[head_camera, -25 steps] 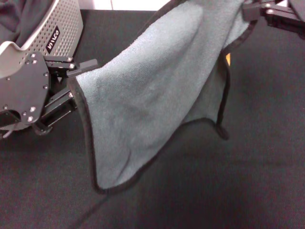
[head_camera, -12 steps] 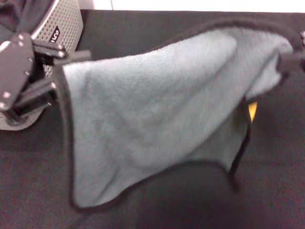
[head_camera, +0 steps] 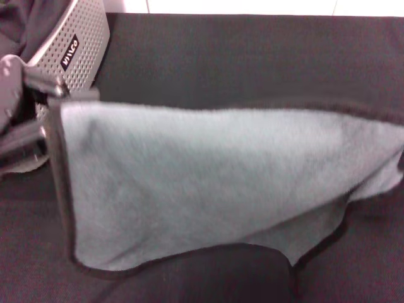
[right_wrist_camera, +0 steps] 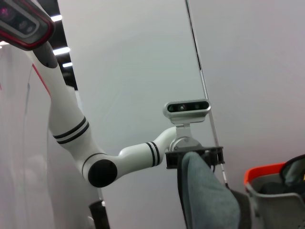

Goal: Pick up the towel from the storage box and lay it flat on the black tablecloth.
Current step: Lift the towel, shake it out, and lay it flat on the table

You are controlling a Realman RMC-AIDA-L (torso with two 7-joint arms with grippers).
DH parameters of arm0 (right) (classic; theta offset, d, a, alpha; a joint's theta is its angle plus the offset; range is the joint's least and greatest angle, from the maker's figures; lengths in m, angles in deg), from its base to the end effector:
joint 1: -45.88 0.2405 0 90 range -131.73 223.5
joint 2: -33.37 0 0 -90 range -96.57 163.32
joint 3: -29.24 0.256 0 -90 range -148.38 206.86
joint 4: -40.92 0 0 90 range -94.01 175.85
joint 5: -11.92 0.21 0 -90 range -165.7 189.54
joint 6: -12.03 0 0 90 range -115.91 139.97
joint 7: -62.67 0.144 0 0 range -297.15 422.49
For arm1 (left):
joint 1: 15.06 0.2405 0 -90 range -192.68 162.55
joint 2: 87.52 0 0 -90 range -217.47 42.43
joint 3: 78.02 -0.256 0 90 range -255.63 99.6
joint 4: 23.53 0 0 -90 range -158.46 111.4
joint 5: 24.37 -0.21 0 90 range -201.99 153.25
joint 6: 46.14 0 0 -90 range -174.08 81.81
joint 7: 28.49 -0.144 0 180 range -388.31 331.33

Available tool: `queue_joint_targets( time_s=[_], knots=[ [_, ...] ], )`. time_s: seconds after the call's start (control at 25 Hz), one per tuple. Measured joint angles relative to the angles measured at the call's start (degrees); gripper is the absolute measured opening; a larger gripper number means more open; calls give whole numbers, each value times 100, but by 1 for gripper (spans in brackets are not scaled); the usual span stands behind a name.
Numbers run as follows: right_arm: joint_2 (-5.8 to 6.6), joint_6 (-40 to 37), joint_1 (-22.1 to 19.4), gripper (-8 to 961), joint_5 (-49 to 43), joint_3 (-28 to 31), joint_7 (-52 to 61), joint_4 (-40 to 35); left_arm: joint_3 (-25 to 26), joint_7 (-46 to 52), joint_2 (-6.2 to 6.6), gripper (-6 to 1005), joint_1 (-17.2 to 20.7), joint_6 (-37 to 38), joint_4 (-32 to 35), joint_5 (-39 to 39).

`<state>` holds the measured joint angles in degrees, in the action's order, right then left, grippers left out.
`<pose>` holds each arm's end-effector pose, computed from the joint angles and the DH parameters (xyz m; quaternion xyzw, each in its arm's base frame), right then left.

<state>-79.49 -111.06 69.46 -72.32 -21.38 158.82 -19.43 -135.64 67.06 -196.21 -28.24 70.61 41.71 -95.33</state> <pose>0.1887 0.2668 0.1046 0.9244 -0.0474 -0.3723 0.0684 -0.2064 0.2448 0.1297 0.9136 0.0556 0.4028 0.0008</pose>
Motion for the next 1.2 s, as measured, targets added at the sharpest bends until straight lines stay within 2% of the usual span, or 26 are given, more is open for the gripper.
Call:
queue_joint_targets(
  time_s=[0.32,0.48,0.72,0.84,1.04,1.2],
  knots=[
    [28,-30,-223,12,50,-730,-250,142,-259,90,54,115,146,0,35,-19],
    [75,-38,-254,12,182,-1053,-273,125,-397,296,199,112,159,4,47,217],
    [339,-46,-263,12,861,-1608,-239,111,-769,479,439,112,198,16,119,731],
    [432,-51,-270,12,1131,-1811,-225,96,-996,520,493,112,283,16,277,855],
    [454,-58,-363,12,1358,-1915,-106,-134,-1166,496,532,111,511,16,572,941],
    [424,-64,-521,12,1421,-1996,28,-356,-1176,437,559,111,578,23,625,935]
  ],
)
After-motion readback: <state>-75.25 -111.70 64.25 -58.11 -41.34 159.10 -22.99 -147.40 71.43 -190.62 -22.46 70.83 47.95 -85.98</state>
